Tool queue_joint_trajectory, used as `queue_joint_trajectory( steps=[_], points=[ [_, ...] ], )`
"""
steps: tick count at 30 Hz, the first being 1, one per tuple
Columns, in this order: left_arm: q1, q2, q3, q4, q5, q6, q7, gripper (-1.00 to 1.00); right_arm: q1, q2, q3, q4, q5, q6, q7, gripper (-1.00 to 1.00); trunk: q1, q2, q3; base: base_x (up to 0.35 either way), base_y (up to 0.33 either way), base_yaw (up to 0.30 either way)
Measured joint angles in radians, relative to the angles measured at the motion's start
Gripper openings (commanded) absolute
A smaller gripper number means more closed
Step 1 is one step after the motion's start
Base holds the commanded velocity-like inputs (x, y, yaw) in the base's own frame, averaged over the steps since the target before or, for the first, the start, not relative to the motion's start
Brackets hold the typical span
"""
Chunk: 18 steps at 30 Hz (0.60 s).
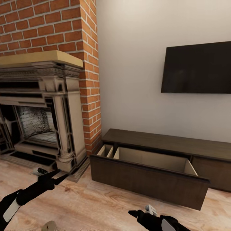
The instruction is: Place each of the two pumpkins and all three candles from the living room inside a cabinet in the living room (use any cabinet), then make sure every cabinet is closed, and position the cauldron so it is next to a table in the living room.
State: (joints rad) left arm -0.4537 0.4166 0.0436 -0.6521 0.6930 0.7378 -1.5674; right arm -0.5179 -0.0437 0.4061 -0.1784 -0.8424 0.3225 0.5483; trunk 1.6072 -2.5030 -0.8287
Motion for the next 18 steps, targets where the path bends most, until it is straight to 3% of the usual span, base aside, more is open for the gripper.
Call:
queue_joint_trajectory(
  steps=[18],
  points=[
    [0.0,0.001,0.0,0.001,0.0,0.0,0.0,1.0,0.0,0.0,0.0,0.0,0.0,0.0,-0.006,1.0,0.0,0.0,0.019,-0.006,0.003,0.219]
  ],
)
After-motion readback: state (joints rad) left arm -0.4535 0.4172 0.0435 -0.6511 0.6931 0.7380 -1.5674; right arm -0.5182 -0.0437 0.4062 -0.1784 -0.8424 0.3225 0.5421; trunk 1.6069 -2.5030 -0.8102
